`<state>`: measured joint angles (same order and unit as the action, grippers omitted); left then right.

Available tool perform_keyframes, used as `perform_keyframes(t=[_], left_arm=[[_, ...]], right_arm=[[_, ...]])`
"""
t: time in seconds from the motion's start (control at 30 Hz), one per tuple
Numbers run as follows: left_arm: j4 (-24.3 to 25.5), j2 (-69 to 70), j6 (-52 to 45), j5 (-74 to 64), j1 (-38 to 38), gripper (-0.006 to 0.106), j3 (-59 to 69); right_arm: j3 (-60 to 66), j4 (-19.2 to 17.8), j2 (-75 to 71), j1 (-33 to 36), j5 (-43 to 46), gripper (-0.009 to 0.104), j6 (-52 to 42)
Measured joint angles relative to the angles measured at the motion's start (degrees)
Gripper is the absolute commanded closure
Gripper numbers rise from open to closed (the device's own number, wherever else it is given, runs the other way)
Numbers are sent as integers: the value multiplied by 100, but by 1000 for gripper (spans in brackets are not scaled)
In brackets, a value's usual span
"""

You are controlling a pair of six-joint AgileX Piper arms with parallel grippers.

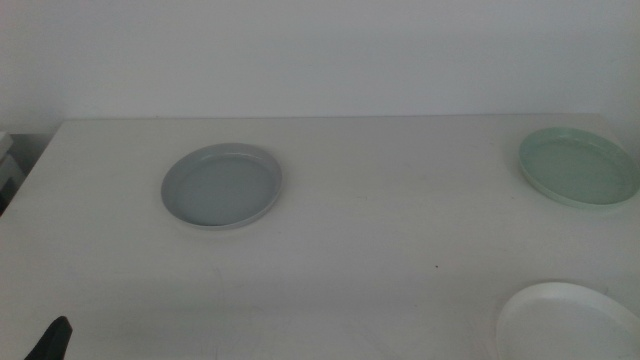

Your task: Stack the three bowls on top of each other.

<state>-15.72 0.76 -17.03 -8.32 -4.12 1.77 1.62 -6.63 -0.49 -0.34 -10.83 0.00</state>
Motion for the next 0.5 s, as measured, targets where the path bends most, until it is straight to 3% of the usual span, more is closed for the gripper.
perform_keyframes(t=[0.5], left_arm=[[0, 0, 0, 0, 0, -5, 0]], right_arm=[[-1641, 110, 366, 0, -1242, 41, 0]])
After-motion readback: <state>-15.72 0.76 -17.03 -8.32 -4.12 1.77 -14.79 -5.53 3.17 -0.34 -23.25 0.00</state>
